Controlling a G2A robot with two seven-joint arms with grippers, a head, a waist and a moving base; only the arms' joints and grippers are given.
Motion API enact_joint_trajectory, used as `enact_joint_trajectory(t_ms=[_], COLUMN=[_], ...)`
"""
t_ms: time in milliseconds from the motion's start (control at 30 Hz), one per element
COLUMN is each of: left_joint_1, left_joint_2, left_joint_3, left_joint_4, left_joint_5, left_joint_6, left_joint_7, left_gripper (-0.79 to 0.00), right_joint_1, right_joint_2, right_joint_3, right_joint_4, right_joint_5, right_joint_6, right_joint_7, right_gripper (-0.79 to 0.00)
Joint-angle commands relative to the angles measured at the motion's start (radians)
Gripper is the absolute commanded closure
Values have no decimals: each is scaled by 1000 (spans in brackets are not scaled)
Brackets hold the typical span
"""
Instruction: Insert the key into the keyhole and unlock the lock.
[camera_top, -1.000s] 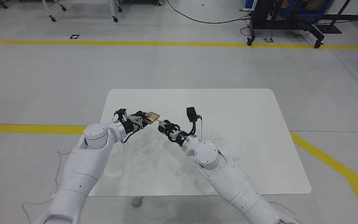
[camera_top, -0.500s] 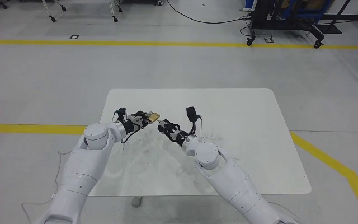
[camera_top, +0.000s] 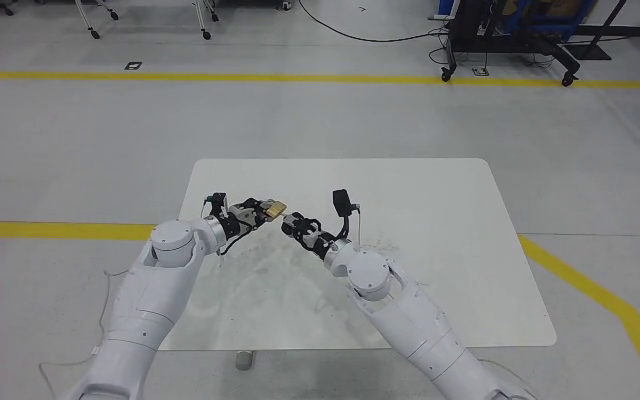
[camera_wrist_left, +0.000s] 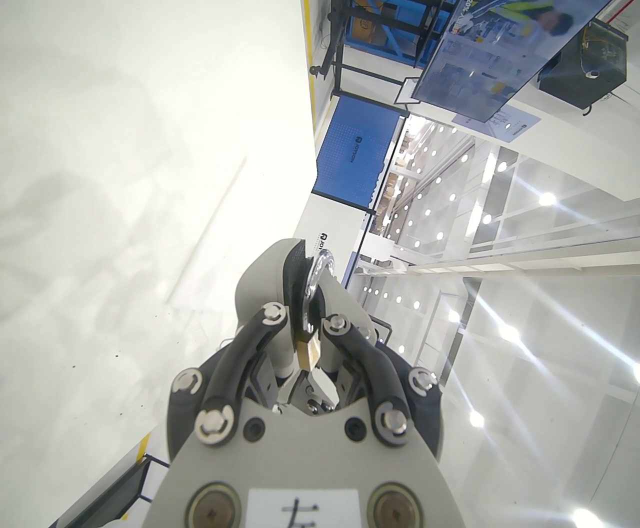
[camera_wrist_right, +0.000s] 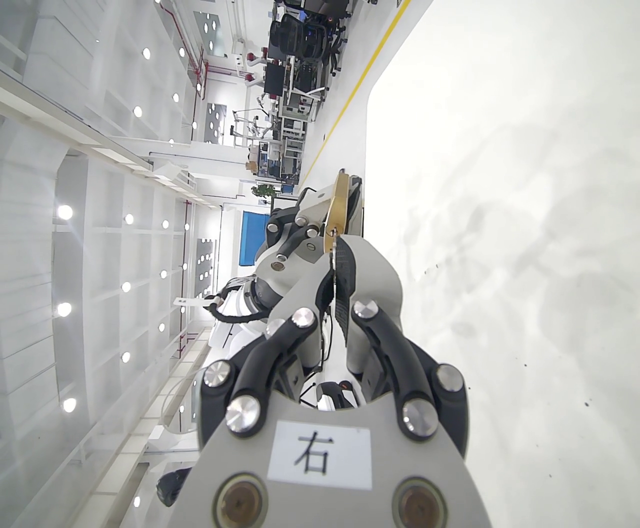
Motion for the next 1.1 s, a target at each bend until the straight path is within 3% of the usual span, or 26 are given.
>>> enact_joint_trajectory(t_ms=[0,833,900,933,1067], left_joint_1=[0,9,8,8,7], left_joint_2=[0,4,4,4,4], left_joint_3=[2,6,6,6,5], left_joint_4=[-1,-19,-18,-18,-15], left_joint_5=[2,33,32,30,25], left_joint_6=[-1,-22,-19,-18,-14], left_joint_7=[-3,-26,-25,-25,-24], left_gripper=[0,0,0,0,0], right_joint_1=[0,27,26,25,17], right_joint_2=[-1,-19,-19,-20,-19], right_joint_3=[1,5,7,8,13], right_joint_4=[3,66,63,61,48], right_joint_5=[-2,1,-1,-1,-8], right_joint_6=[0,-23,-24,-25,-28], right_joint_7=[0,-7,-9,-9,-9], right_gripper=[0,0,-215,-252,-252])
